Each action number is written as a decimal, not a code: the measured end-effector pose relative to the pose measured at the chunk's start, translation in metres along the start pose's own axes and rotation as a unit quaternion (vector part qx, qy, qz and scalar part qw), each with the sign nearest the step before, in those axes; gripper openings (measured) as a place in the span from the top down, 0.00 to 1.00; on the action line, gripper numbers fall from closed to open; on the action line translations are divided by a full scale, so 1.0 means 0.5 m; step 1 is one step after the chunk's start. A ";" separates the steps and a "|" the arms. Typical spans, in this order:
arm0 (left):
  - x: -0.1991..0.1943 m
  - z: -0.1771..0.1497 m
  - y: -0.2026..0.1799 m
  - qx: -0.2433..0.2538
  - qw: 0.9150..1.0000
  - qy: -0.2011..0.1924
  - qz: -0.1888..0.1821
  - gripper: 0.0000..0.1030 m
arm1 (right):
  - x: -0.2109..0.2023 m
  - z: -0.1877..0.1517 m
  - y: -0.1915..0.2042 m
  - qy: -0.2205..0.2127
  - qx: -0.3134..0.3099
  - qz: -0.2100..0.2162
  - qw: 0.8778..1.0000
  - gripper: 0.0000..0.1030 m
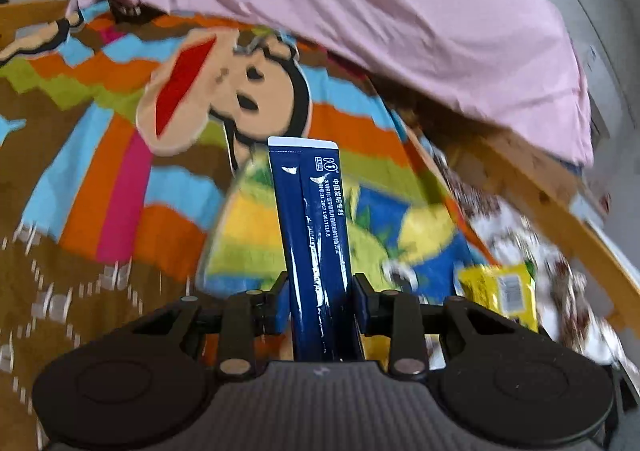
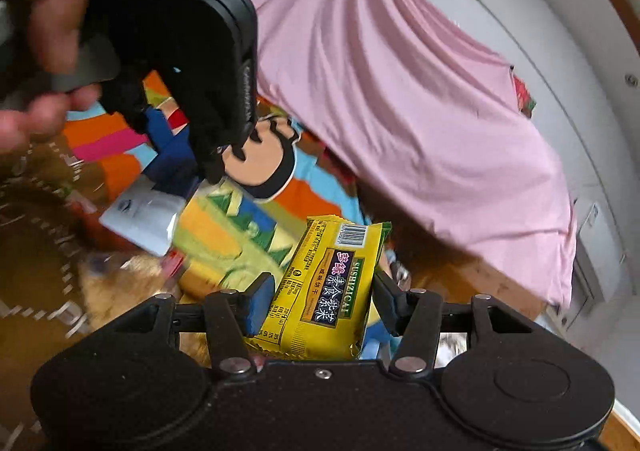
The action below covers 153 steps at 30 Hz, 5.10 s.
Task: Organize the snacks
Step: 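Carry both packets over the metal tray and open both tools to drop them, then withdraw both tools from the tray back over the snack pile, then move the left tool to the white spicy-bean packet while the right tool grasps the wrapped brown bar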
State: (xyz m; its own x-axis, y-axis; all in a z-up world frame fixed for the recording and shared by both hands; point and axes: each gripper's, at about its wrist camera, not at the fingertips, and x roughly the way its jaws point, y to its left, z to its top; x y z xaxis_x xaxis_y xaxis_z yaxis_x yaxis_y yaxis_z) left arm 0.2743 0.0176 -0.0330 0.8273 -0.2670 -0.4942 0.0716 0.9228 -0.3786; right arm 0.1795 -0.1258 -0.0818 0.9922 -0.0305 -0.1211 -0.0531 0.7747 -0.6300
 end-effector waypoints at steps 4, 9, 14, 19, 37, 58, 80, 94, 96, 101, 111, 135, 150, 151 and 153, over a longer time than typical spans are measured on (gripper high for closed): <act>0.054 0.037 0.013 -0.015 0.999 -0.035 0.009 0.66 | 0.070 0.005 0.003 -0.005 -0.002 -0.005 1.000 0.46; 0.134 0.063 0.031 -0.021 0.999 -0.048 0.015 0.66 | 0.166 0.015 0.004 0.015 0.030 0.004 0.999 0.46; 0.203 0.068 0.045 -0.009 1.000 -0.022 0.019 0.66 | 0.258 0.017 0.009 0.058 0.069 0.026 0.996 0.46; 0.255 0.058 0.060 -0.008 0.999 0.011 0.039 0.66 | 0.316 -0.003 0.023 0.110 0.092 0.051 0.988 0.46; 0.292 0.037 0.079 -0.027 0.994 0.080 0.063 0.38 | 0.321 0.007 0.003 0.135 0.111 0.059 0.983 0.18; -0.099 0.061 -0.046 0.068 0.985 -0.126 0.094 0.01 | 0.007 0.098 -0.238 -0.015 0.256 -0.037 0.966 0.01; -0.307 -0.134 -0.068 0.128 0.978 -0.091 0.137 0.00 | -0.273 0.023 -0.237 0.041 0.275 0.025 0.960 0.01; -0.332 -0.201 -0.066 0.127 0.983 -0.007 0.134 0.00 | -0.297 -0.030 -0.220 0.139 0.292 0.066 0.944 0.01; -0.332 -0.207 -0.070 0.133 0.982 -0.002 0.137 0.00 | -0.296 -0.032 -0.216 0.145 0.289 0.069 0.944 0.01; -0.325 -0.213 -0.073 0.137 0.981 0.013 0.139 0.00 | -0.290 -0.037 -0.209 0.157 0.282 0.075 0.944 0.01; -0.308 -0.215 -0.076 0.145 0.978 0.038 0.148 0.00 | -0.270 -0.050 -0.199 0.185 0.280 0.085 0.938 0.01; -0.169 -0.189 -0.087 0.161 0.976 0.130 0.063 0.00 | -0.161 -0.077 -0.226 0.232 0.231 0.153 0.932 0.01; -0.013 -0.159 -0.150 0.236 0.965 0.106 -0.049 0.00 | -0.024 -0.151 -0.217 0.291 0.203 0.118 0.927 0.01; -0.007 -0.158 -0.153 0.240 0.964 0.102 -0.057 0.00 | -0.021 -0.153 -0.215 0.294 0.204 0.121 0.926 0.01; 0.008 -0.153 -0.162 0.243 0.962 0.100 -0.076 0.00 | -0.017 -0.153 -0.209 0.296 0.202 0.120 0.926 0.01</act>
State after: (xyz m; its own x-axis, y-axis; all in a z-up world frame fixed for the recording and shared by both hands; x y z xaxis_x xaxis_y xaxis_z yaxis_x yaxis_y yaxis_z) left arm 0.2293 -0.0794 -0.0644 0.6657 -0.4132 -0.6214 0.4762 0.8764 -0.0726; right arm 0.1678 -0.2549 -0.0733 0.7156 -0.0742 -0.6946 -0.0992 0.9735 -0.2062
